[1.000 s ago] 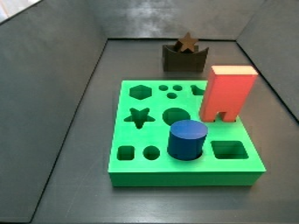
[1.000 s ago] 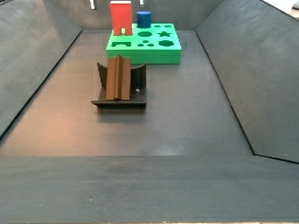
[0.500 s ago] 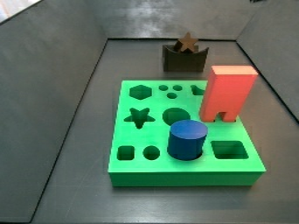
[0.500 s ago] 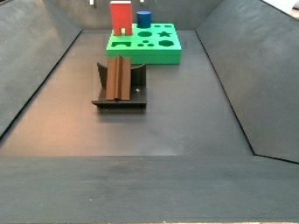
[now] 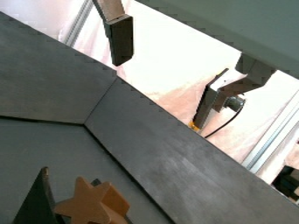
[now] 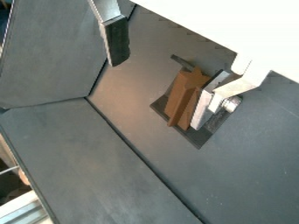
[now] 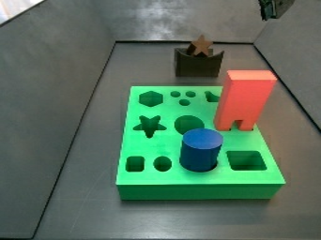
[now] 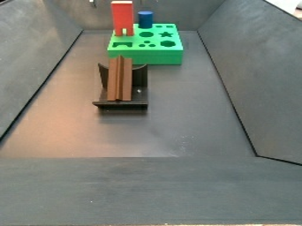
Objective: Pick up the star object. Move up. Place the star object on the fixture. Regrasp the star object. Move to above the board. Insert the star object.
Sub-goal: Regrasp the star object.
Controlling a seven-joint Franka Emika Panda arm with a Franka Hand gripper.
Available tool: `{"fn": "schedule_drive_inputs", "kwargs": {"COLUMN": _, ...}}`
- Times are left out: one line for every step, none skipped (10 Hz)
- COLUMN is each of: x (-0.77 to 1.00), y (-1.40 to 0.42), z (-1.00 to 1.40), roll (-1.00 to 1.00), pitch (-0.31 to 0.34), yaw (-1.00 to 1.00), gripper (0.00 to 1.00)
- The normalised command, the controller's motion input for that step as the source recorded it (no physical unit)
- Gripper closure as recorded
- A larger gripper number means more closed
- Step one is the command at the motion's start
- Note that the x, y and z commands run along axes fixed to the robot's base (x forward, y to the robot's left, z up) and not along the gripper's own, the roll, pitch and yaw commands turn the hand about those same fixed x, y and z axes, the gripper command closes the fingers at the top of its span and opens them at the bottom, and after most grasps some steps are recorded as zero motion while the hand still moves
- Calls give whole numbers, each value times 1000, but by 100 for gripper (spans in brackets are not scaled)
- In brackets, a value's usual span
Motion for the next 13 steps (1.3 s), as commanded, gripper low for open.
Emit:
{"fn": "schedule_drive_inputs", "kwargs": {"x": 31, "y": 75, "z": -1000, "roll": 152, "pitch": 69, "yaw": 6, "gripper": 0}}
{"fn": "schedule_drive_inputs", "kwargs": {"x": 34, "y": 74, "z": -1000, "roll": 141, "pitch": 47, "yaw": 11, "gripper": 0}}
{"fn": "schedule_drive_inputs", "kwargs": {"x": 42, "y": 66, "z": -1000, "roll": 104, "pitch": 24, "yaw": 43, "gripper": 0}}
{"fn": "schedule_drive_inputs", "kwargs": {"x": 47, "y": 63, "z": -1000, "roll": 81, "pitch": 16, "yaw": 51, "gripper": 0}}
{"fn": "schedule_drive_inputs", "kwargs": {"x": 57, "y": 60, "z": -1000, "roll": 52, "pitch": 3, "yaw": 61, "gripper": 0}}
{"fn": "schedule_drive_inputs", "kwargs": {"x": 62, "y": 58, "z": -1000, "roll": 52, "pitch": -4, "yaw": 65, "gripper": 0}}
{"fn": "schedule_drive_inputs", "kwargs": {"x": 77, "y": 49, "z": -1000, "roll": 53, "pitch": -26, "yaw": 62, "gripper": 0}}
{"fn": "schedule_drive_inputs", "kwargs": {"x": 82, "y": 47, "z": -1000, "roll": 54, "pitch": -29, "yaw": 60, "gripper": 0}}
{"fn": "schedule_drive_inputs", "kwargs": {"x": 93, "y": 36, "z": -1000, "roll": 60, "pitch": -39, "yaw": 53, "gripper": 0}}
{"fn": "schedule_drive_inputs", "kwargs": {"x": 103, "y": 34, "z": -1000, "roll": 58, "pitch": -43, "yaw": 45, "gripper": 0}}
{"fn": "schedule_drive_inputs", "kwargs": {"x": 104, "y": 28, "z": -964, "roll": 62, "pitch": -50, "yaw": 37, "gripper": 0}}
{"fn": "schedule_drive_inputs", "kwargs": {"x": 95, "y": 20, "z": -864, "roll": 64, "pitch": -53, "yaw": 34, "gripper": 0}}
{"fn": "schedule_drive_inputs", "kwargs": {"x": 81, "y": 10, "z": -672, "roll": 60, "pitch": -55, "yaw": 22, "gripper": 0}}
